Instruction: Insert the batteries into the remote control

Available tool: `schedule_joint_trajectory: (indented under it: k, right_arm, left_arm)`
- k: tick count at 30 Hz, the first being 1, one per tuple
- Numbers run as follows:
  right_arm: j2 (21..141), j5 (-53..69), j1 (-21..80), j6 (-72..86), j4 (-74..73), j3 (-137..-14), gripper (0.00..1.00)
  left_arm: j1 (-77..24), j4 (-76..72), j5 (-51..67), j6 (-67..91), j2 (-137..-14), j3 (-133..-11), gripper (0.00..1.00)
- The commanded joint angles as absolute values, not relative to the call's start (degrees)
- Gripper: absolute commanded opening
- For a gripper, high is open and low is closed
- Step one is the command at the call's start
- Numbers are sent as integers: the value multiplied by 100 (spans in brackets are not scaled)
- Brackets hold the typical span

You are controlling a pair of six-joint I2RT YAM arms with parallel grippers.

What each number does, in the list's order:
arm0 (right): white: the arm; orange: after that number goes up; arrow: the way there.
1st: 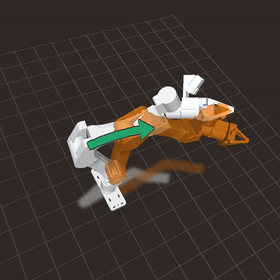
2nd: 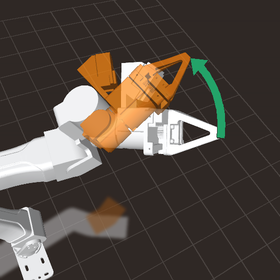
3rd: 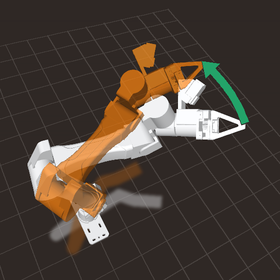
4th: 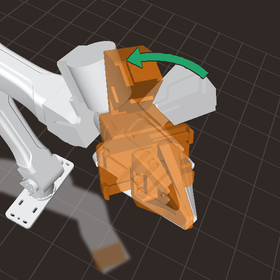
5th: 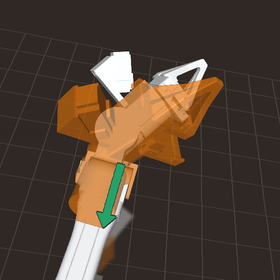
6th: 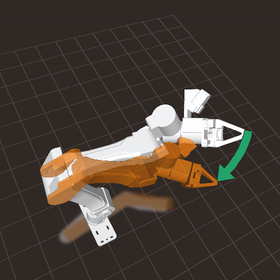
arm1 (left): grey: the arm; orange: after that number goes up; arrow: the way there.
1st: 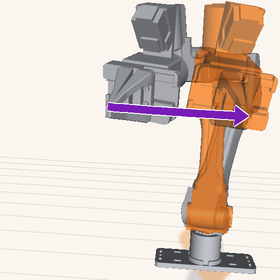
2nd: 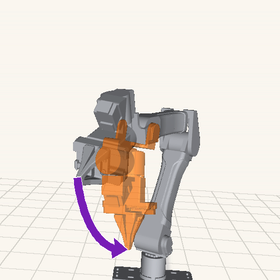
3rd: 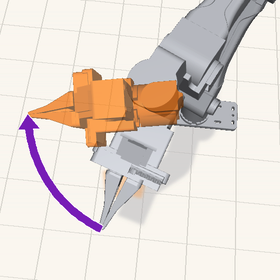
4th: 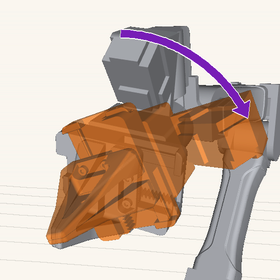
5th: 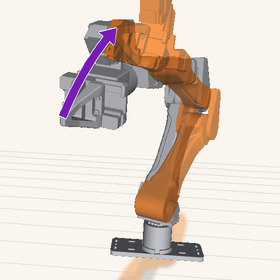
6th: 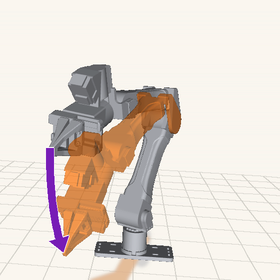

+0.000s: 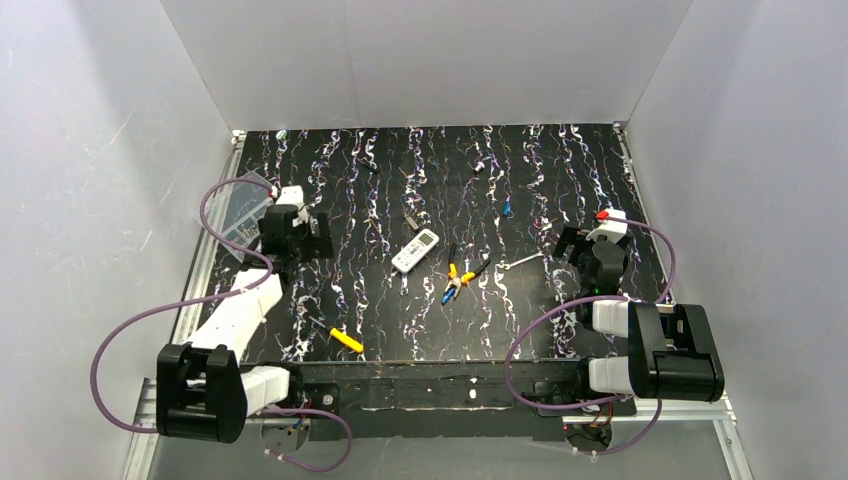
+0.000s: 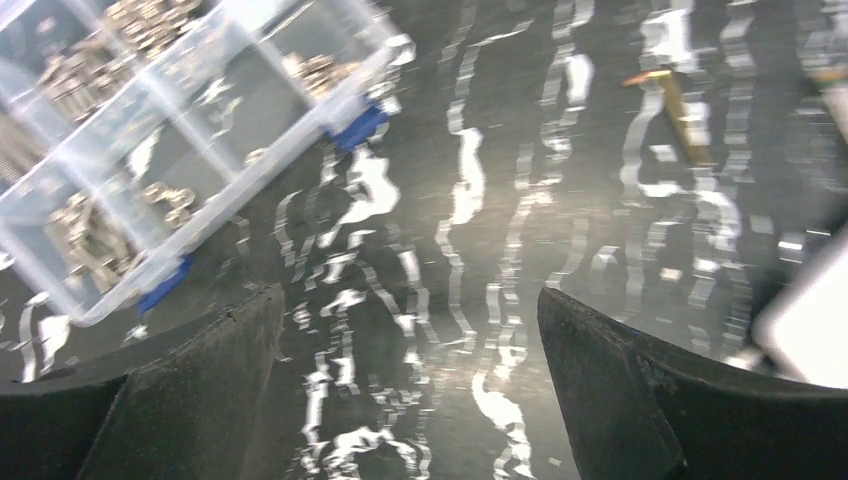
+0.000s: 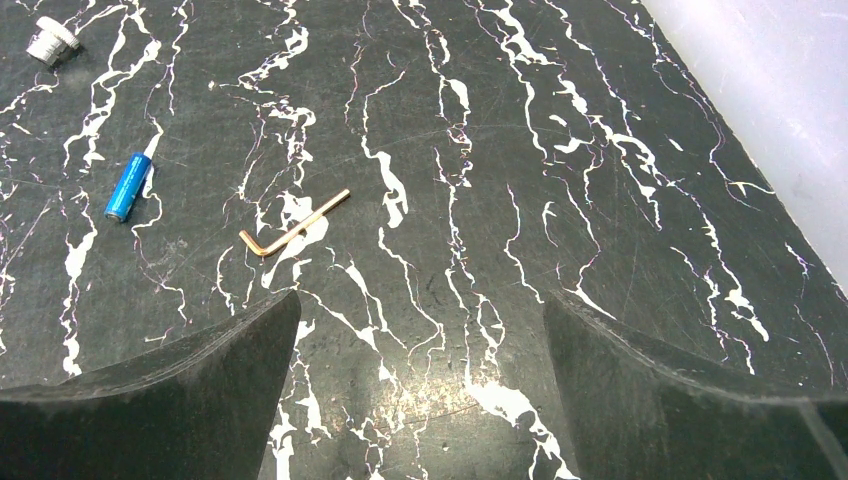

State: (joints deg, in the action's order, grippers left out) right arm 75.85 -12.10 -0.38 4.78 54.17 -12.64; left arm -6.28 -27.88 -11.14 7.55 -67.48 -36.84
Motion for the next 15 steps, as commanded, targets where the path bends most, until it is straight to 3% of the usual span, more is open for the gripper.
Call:
schedule_joint_trajectory:
  k: [1,4,9,15]
  right_arm:
    - [7587,-1327,-62,520,5678,-1456,100]
    - [7593,-1306,-62,537,5678,-1458,100]
    - [7586,-1294,-62,537,5691,-1450,100]
    - [7593,-1287,-62,530,5704,-1448,100]
  left_arm:
    - [-726,-1996,578,982,-6556,-4174,100]
    - [-1143,-2231,1077,835,-6672,-4221,100]
    - [-2140,-2245,1121,160,-7202,-4470,100]
    - [-2662,-3105,1095,25,-7881,-4551,100]
